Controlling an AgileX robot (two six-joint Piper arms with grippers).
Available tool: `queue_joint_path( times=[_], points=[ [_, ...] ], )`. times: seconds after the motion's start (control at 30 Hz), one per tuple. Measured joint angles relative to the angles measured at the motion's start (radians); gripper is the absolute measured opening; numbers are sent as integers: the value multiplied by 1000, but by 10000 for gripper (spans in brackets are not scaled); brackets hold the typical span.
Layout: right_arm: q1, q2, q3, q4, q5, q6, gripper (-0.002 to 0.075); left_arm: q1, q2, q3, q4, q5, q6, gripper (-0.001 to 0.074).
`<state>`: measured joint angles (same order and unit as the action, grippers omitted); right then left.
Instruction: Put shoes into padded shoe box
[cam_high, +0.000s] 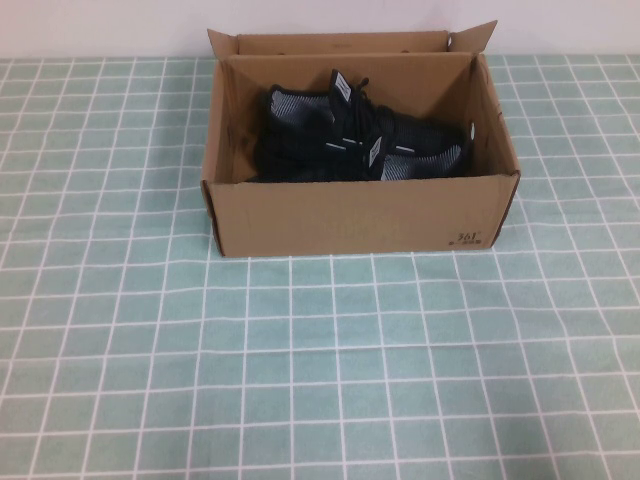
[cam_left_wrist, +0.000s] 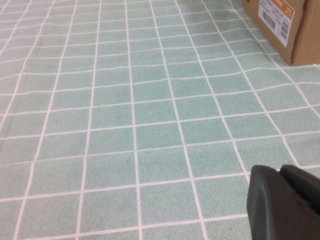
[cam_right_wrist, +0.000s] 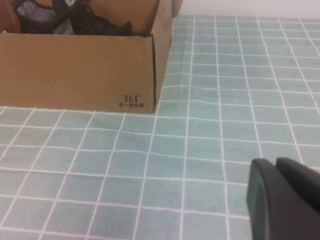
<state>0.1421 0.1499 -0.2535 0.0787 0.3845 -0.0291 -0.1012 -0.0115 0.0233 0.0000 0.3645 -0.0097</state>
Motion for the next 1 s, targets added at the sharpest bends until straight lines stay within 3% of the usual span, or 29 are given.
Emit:
queue_joint_path(
  times=[0.33, 0.73, 1.0],
  points=[
    [-37, -28, 0, -3, 2, 0, -8, 0, 0, 0, 0, 0, 0, 2],
    [-135, -181, 9, -228, 11, 29, -8, 0, 0, 0, 0, 0, 0, 2],
    [-136, -187, 218, -291, -180, 163, -8, 0, 0, 0, 0, 0, 0, 2]
  ],
)
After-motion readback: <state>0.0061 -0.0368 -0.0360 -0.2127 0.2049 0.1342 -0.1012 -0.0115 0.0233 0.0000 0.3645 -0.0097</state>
